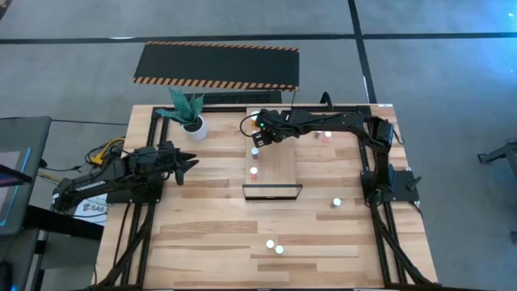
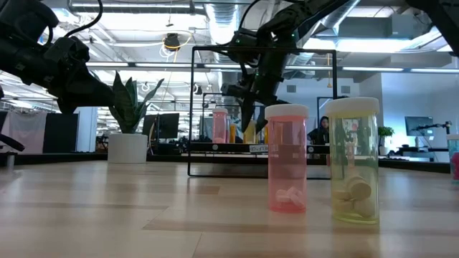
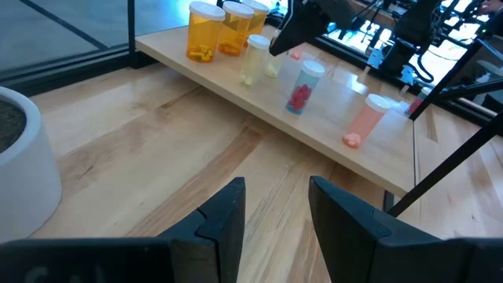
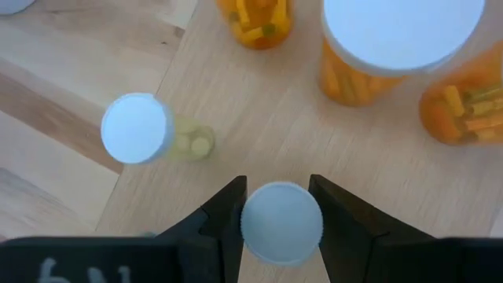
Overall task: Pick and place medicine bottles onto shelf by color
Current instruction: Put the top small yellow pill bottle on the shelf aligned with the other small yellow pill bottle, then put the bottom small blue pill bottle on the shelf aligned with the other small blue pill bottle
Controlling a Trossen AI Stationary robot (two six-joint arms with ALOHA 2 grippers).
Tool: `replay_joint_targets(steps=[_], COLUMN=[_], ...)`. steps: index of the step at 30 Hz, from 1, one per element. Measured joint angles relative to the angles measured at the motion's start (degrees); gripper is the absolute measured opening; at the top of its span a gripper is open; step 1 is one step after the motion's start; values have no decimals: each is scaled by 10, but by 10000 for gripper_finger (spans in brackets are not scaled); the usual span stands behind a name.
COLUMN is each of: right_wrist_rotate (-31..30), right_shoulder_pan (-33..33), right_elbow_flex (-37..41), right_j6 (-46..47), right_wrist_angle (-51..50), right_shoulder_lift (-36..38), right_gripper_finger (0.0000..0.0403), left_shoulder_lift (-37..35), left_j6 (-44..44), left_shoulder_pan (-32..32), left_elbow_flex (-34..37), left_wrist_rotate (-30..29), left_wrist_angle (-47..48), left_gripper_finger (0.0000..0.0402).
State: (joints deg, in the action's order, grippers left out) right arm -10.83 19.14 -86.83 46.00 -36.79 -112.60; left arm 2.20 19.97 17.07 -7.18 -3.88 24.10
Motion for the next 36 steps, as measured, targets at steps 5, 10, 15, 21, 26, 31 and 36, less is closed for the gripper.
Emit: replay_joint_targets(steps=[5, 10, 15, 21, 26, 31, 36], right_wrist_rotate=[0, 0, 0, 0, 0, 2, 2], right_shoulder_pan=[0, -1, -5, -4, -4, -8, -16], right_elbow_flex=[0, 0, 0, 0, 0, -13, -46], right_j6=[0, 0, 1, 25, 36, 45, 52], right_wrist_angle=[0, -1, -3, -23, -40, -80, -133], right_shoulder_lift=[0, 0, 0, 0, 3, 9, 11], right_gripper_finger=[164, 172, 182, 203, 229, 251, 258], left_shoulder_lift=[0, 0, 0, 0, 0, 0, 0], left_j6=[0, 0, 0, 0, 0, 0, 0], left_shoulder_pan=[0, 0, 0, 0, 0, 0, 0], left_elbow_flex=[0, 0, 0, 0, 0, 0, 0], left_wrist_rotate=[0, 0, 0, 0, 0, 0, 0], left_wrist_angle=[0, 0, 0, 0, 0, 0, 0], left_gripper_finger=[128, 128, 128, 128, 128, 128, 128])
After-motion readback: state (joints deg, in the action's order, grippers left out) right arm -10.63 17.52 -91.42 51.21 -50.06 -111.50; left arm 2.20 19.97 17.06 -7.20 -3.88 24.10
